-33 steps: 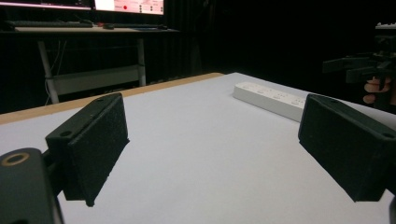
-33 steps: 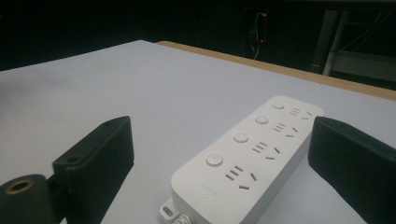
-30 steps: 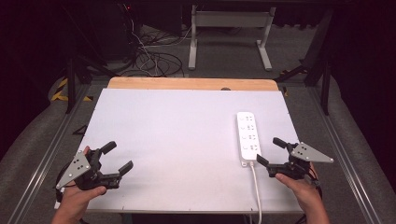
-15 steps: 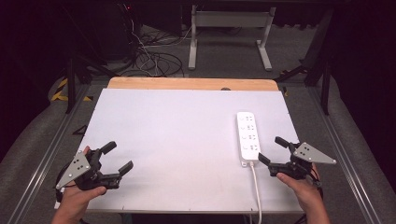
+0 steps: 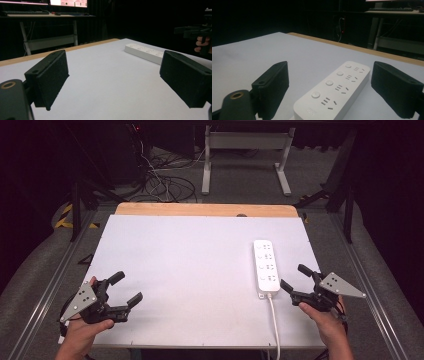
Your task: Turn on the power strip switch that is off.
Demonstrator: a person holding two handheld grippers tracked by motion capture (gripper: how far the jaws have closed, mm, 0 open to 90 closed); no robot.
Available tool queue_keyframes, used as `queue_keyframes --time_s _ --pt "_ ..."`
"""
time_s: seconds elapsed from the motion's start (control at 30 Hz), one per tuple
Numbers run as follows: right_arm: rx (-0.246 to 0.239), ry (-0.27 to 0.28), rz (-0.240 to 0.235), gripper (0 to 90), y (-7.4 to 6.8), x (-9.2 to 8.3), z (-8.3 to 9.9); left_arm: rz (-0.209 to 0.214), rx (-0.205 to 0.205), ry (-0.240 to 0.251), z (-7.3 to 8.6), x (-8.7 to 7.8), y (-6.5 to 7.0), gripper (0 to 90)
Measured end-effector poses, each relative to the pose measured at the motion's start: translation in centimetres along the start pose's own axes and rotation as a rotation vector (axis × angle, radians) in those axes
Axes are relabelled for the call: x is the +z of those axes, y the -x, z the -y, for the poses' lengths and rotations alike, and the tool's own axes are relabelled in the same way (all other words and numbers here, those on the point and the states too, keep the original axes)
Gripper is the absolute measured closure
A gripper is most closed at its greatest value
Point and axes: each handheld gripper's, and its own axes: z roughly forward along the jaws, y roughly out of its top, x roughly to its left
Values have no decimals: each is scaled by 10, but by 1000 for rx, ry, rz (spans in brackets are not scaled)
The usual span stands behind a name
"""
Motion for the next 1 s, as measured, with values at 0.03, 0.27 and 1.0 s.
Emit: queue_keyframes --time_s 0.03,0.27,1.0 --pt "-5 10 11 155 0 -1 -2 0 -3 2 0 0 0 90" --pt "-8 19 20 188 1 -3 -4 1 -7 4 0 0 0 90" --pt "27 23 30 701 -3 -9 -22 4 0 -7 0 1 0 90"
